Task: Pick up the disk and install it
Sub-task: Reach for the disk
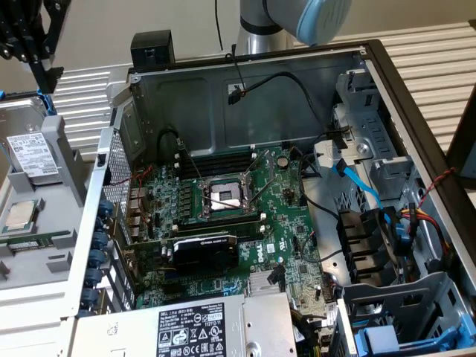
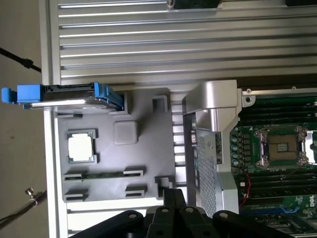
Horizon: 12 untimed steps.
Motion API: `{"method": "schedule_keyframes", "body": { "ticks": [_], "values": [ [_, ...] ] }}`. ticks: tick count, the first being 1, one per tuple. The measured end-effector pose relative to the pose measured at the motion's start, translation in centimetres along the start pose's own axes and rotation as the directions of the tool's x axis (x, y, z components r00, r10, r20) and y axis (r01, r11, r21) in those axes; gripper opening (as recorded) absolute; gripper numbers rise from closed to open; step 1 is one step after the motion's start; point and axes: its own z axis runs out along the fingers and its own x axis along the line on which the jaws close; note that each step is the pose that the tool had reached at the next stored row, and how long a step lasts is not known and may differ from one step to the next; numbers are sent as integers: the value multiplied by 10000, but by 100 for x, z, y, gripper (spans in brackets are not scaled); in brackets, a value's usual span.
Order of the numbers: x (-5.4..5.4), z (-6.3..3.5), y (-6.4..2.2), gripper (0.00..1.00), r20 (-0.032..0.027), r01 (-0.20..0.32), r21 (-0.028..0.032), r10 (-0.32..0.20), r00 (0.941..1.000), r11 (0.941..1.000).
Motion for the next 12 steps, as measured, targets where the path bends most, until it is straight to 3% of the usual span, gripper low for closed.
{"method": "schedule_keyframes", "body": {
  "ticks": [4, 12],
  "values": [
    [59, 5, 65, 11, 6, -1, 57, 0, 10000, 10000],
    [127, 4, 62, 11, 12, 2, 58, -2, 10000, 10000]
  ]
}}
